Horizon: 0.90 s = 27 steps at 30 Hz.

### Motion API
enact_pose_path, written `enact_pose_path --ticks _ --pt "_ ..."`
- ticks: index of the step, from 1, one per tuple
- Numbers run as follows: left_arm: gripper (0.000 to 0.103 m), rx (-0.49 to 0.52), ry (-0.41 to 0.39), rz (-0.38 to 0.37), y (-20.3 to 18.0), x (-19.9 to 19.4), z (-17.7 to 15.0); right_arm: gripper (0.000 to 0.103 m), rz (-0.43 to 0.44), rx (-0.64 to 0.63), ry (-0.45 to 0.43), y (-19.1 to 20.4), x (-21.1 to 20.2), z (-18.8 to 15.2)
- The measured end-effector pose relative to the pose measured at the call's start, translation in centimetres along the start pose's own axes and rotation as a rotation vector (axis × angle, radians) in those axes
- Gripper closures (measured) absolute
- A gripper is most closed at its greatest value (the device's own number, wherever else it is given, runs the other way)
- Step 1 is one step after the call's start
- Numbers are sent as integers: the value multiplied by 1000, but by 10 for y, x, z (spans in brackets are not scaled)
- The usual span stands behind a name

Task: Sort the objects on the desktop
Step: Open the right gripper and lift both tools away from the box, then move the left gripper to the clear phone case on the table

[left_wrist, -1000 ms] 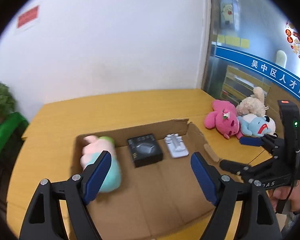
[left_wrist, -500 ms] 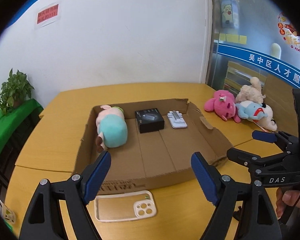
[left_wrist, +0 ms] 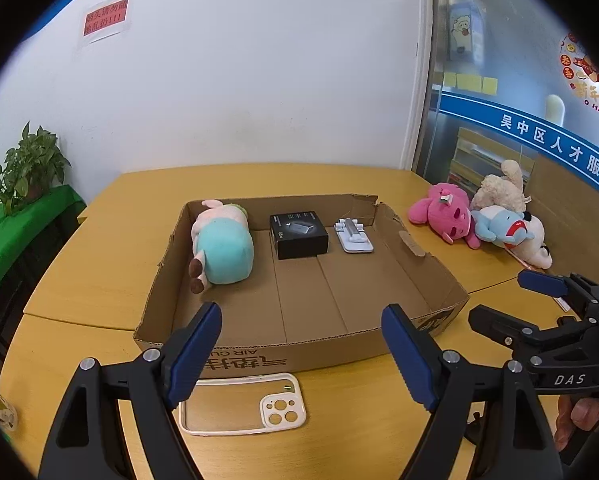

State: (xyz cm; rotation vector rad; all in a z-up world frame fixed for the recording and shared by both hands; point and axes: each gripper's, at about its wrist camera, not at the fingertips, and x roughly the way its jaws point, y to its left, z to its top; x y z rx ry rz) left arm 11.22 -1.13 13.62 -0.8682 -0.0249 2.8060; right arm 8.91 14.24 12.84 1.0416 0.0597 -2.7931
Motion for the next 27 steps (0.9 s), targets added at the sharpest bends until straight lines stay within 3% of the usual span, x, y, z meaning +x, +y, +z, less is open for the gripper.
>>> enact_pose_path --ticks 5,10,15,21,24,26,27 --pt "21 -21 15 -3 10 11 -3 0 8 -13 17 4 12 -2" --pt "21 -34 43 -8 28 23 -10 0 75 -32 72 19 38 -10" --pt "21 -100 137 0 70 41 -34 0 210 -110 186 57 78 -32" --pt "22 -153 283 -8 119 68 -76 3 346 -78 310 87 131 -57" --pt "24 -192 330 -5 137 84 -89 13 325 -90 329 98 152 -67" --pt "30 -229 355 -1 148 95 -96 33 288 -96 343 101 166 -73" --pt "41 -240 370 3 151 100 -98 40 271 -98 354 101 171 -76"
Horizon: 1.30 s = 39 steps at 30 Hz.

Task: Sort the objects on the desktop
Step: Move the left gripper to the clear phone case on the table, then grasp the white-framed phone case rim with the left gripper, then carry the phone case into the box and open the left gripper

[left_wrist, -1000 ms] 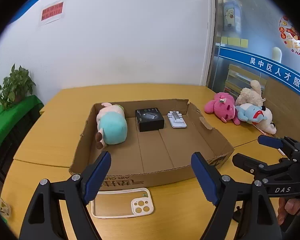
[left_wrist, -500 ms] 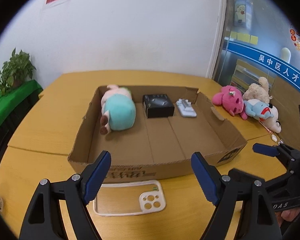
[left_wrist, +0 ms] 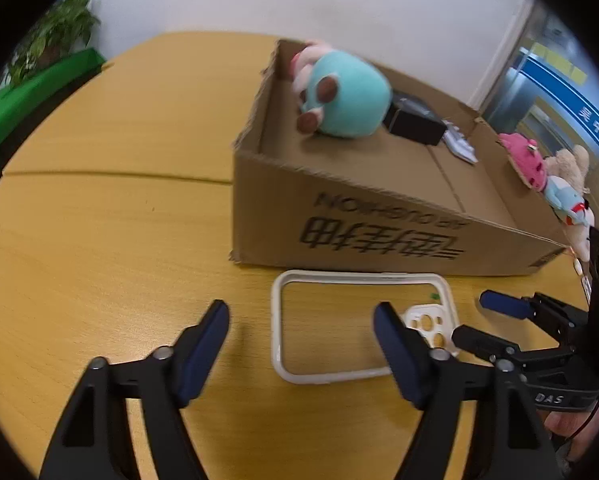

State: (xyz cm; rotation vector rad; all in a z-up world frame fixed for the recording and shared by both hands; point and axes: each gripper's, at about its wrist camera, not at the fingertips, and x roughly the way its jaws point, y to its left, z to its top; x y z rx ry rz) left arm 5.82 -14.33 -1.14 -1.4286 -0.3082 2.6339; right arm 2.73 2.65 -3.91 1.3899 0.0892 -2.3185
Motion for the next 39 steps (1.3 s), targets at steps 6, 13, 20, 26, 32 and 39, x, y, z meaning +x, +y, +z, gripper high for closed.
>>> enact_pose_path --ticks 6,13,20,26,32,39 --pt "66 -5 57 24 6 19 -3 48 -35 -40 -16 4 5 -2" --pt "94 32 62 43 -2 15 -12 68 -49 -58 -31 1 1 -5" --pt "97 47 43 95 -13 9 -19 94 6 -55 -25 3 -4 -14" --pt "97 62 -29 112 -30 -17 -9 94 41 -24 -107 2 -30 -22" --pt "97 117 -204 85 -64 -82 26 94 33 -19 -333 2 -113 -6" --pt "97 263 -393 44 -130 -128 95 93 -44 12 -486 -23 -169 32"
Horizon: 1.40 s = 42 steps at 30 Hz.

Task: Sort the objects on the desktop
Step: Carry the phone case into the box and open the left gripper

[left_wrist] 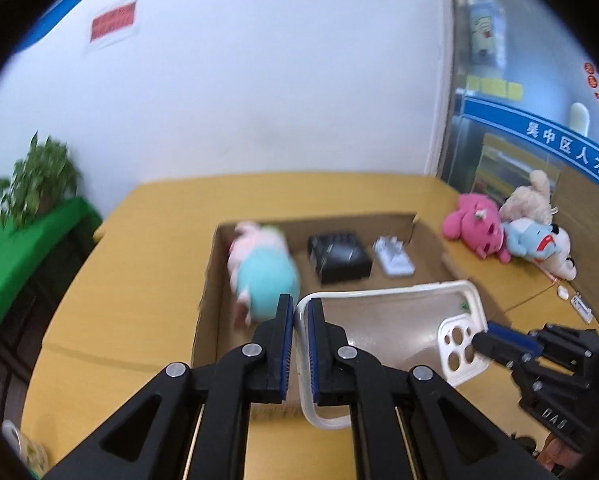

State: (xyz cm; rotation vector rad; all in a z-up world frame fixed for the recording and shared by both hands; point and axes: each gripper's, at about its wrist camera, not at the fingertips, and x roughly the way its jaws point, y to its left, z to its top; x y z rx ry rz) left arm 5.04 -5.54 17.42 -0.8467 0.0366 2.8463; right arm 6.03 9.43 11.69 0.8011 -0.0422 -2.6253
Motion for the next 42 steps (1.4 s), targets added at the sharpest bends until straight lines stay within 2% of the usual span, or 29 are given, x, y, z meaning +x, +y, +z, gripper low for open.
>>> enact_pose_path --ticks 5,10,16,20,27,31,37,40,41,42 --pt "97 48 -6 -1 -4 23 34 92 1 32 -6 -14 16 22" --pt "97 9 78 19 23 69 39 92 41 50 80 -20 72 30" --pt "97 -36 234 73 56 125 18 92 142 121 254 -30 157 11" --pt "97 -11 339 124 64 155 -2 89 168 174 338 -33 186 -1" --pt "97 15 491 171 68 189 -33 89 147 198 505 -33 223 -19" --pt "97 59 576 226 66 205 -50 89 135 199 597 -29 243 -33" --pt "98 155 634 323 59 216 -63 89 118 199 610 -26 252 -32" --pt "98 164 666 331 59 223 -68 88 117 188 618 -25 252 -35" --pt "97 161 673 330 60 224 -69 86 114 185 616 -25 251 -35" --pt "97 154 675 325 60 224 -69 79 110 172 615 -24 249 -35"
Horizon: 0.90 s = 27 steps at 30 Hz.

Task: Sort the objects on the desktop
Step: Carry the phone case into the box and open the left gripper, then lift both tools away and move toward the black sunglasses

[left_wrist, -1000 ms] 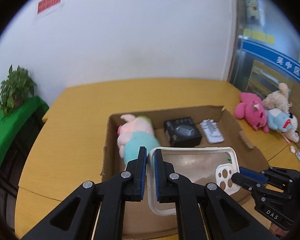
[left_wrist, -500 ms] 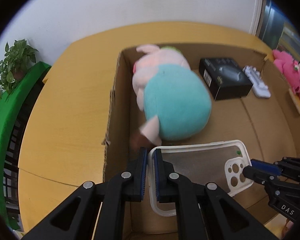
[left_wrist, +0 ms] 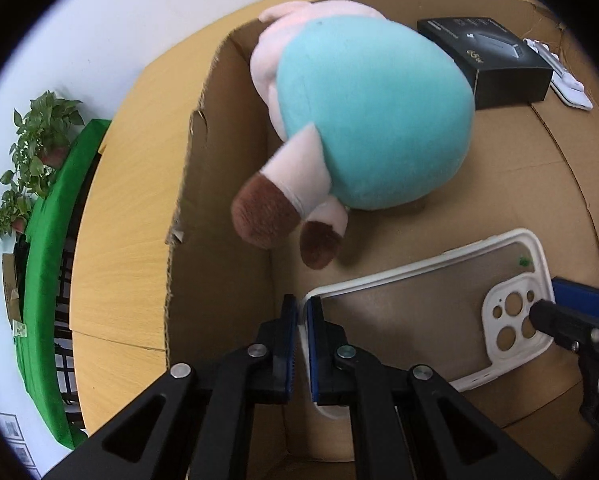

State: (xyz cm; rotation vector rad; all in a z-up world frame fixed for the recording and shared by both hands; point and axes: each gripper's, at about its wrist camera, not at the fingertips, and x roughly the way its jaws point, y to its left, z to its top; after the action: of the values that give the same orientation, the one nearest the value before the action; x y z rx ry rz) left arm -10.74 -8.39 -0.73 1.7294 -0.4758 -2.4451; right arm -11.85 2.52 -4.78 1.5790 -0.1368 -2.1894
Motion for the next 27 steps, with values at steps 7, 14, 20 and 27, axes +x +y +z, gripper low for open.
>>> enact_pose_path --ticks 7,14,20,27 --pt "77 -90 -224 27 22 -61 -17 20 -73 -131 -195 12 -69 -31" --pt "21 -284 -656 -111 19 -175 -102 0 -151 -149 -374 20 -157 -88" --pt "21 -304 -722 -229 -20 -205 -122 0 -205 -157 -426 29 -197 -130" --pt "21 -264 -715 -291 -52 -220 -133 0 -251 -141 -444 16 -219 -164"
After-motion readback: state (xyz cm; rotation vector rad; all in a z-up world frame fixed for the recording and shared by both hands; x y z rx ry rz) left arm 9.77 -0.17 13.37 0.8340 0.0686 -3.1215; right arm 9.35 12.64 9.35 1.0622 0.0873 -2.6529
